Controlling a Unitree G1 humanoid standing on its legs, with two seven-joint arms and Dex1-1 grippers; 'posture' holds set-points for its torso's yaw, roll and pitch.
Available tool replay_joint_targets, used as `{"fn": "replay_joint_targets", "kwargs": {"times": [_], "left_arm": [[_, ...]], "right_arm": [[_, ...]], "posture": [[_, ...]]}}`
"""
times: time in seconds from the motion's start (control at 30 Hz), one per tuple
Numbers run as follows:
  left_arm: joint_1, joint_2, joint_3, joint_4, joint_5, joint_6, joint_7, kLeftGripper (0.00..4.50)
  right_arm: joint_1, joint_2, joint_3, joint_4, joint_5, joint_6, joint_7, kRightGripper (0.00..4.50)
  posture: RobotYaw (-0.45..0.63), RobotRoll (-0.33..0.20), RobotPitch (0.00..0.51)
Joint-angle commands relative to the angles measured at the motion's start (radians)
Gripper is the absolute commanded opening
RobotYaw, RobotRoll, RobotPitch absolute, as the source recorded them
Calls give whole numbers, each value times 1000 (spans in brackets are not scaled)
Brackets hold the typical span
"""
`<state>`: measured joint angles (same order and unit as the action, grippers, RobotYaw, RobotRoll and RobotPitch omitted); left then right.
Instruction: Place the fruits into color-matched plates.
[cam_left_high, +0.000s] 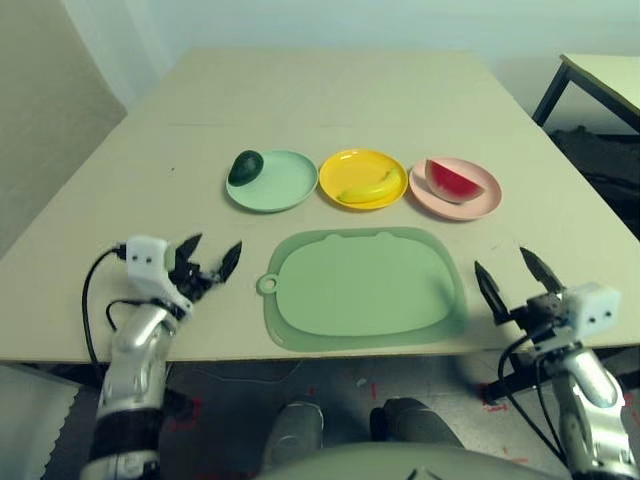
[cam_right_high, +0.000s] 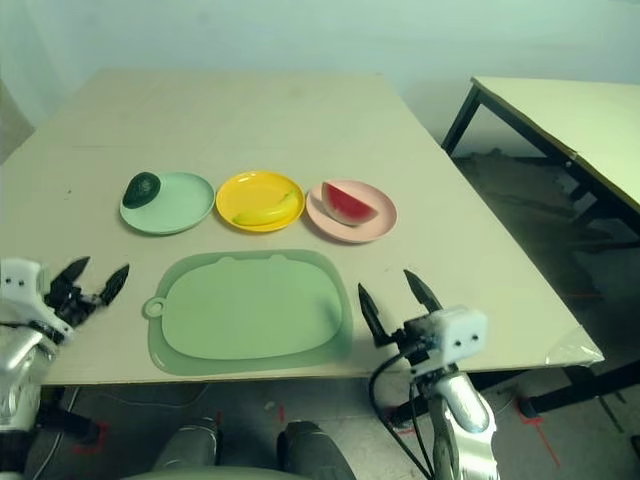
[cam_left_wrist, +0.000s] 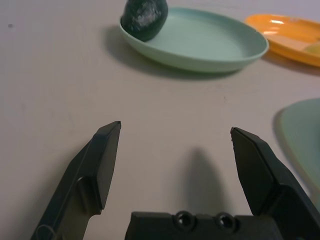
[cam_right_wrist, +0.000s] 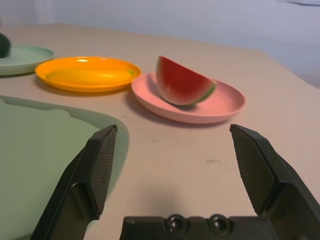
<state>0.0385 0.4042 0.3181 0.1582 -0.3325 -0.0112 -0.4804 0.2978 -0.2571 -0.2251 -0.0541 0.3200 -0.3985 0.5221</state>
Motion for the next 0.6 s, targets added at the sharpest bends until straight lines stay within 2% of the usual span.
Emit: {"fn": "replay_joint_targets", "kwargs": {"times": [0.03, 0.27, 0.6], "left_arm": [[12, -10, -4, -20, 1, 33, 18, 4441], [2, 9, -8, -31, 10, 47, 17, 4441], [27, 28, -2, -79, 19, 52, 20, 4441]], "right_arm": [[18, -3, 1, -44, 12, 6, -3, 4500], [24, 0, -37, -54, 30, 39, -49, 4500], [16, 18, -11, -47, 29, 44, -38, 4500]], "posture": [[70, 0, 94], [81, 0, 96], [129, 0, 102]]}}
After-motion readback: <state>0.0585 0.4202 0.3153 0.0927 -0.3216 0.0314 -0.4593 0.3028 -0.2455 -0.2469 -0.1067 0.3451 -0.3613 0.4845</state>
